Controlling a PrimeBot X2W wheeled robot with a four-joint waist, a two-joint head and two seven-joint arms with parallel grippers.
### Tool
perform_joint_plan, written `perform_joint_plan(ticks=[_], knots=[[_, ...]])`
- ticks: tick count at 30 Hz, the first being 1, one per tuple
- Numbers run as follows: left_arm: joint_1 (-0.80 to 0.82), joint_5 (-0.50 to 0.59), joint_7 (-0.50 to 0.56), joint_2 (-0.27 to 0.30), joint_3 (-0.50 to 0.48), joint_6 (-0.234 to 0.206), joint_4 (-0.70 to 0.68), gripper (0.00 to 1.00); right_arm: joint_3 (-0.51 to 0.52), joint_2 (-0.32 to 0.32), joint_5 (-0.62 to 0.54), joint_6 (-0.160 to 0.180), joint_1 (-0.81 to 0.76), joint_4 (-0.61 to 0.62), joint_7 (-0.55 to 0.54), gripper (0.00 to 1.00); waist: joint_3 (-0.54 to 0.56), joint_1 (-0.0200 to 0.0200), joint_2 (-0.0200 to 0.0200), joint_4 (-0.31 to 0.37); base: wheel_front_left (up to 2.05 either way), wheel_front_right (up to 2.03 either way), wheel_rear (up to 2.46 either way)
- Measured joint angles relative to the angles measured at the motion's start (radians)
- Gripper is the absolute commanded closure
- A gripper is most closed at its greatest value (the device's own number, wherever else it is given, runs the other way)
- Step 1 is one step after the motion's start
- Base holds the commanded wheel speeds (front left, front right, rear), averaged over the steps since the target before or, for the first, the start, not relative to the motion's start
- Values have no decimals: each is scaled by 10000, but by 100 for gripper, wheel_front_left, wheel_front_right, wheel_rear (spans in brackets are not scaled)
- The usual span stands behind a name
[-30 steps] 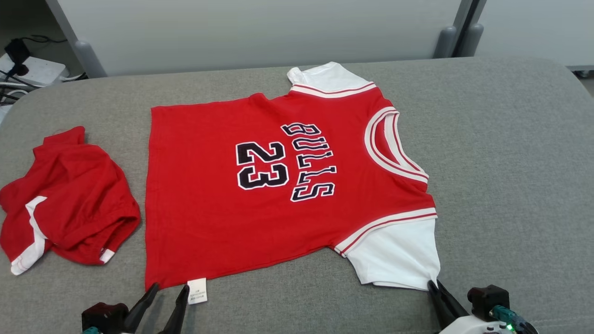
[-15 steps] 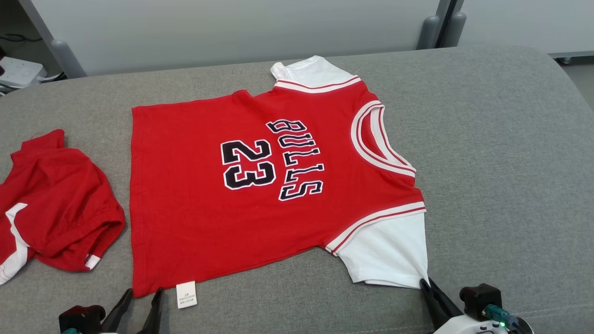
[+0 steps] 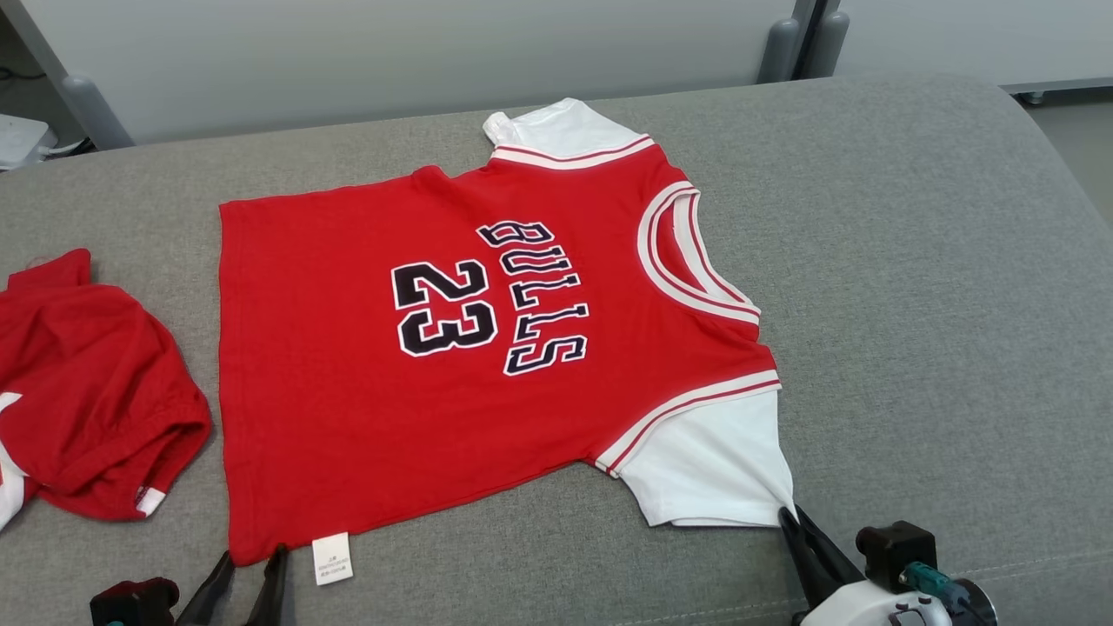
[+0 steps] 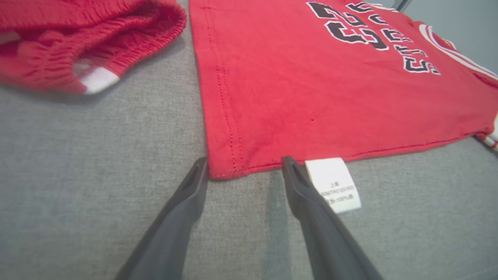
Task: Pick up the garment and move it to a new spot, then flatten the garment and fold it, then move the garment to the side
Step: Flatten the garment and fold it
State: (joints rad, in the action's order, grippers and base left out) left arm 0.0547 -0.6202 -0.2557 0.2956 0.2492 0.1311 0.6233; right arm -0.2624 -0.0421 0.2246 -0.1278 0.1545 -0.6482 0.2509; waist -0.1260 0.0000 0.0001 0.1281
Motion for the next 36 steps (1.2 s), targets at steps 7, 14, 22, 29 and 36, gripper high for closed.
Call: perform_joint_plan(ticks=[7, 14, 22, 29, 36], knots=[[173, -130, 0, 17, -127, 0, -81, 100, -10, 0, -161, 0, -12, 270, -12, 100, 16, 0, 0, 118, 0, 0, 0], [171, 2, 0, 12, -171, 0, 84, 100, -205, -4, -236, 0, -240, 541, -360, 100, 227, 0, 0, 235, 0, 0, 0], [171, 408, 0, -92, -566, 0, 522, 100, -650, -6, -479, 0, -656, 928, -1122, 100, 497, 0, 0, 399, 0, 0, 0], [170, 859, 0, -276, -943, 0, 755, 100, -1057, 4, -477, 0, -998, 1310, -1651, 100, 639, 0, 0, 567, 0, 0, 0], [170, 1400, 0, -272, -1344, 0, 913, 100, -911, -63, -495, 0, -1320, 1758, -1933, 100, 716, 0, 0, 542, 0, 0, 0]])
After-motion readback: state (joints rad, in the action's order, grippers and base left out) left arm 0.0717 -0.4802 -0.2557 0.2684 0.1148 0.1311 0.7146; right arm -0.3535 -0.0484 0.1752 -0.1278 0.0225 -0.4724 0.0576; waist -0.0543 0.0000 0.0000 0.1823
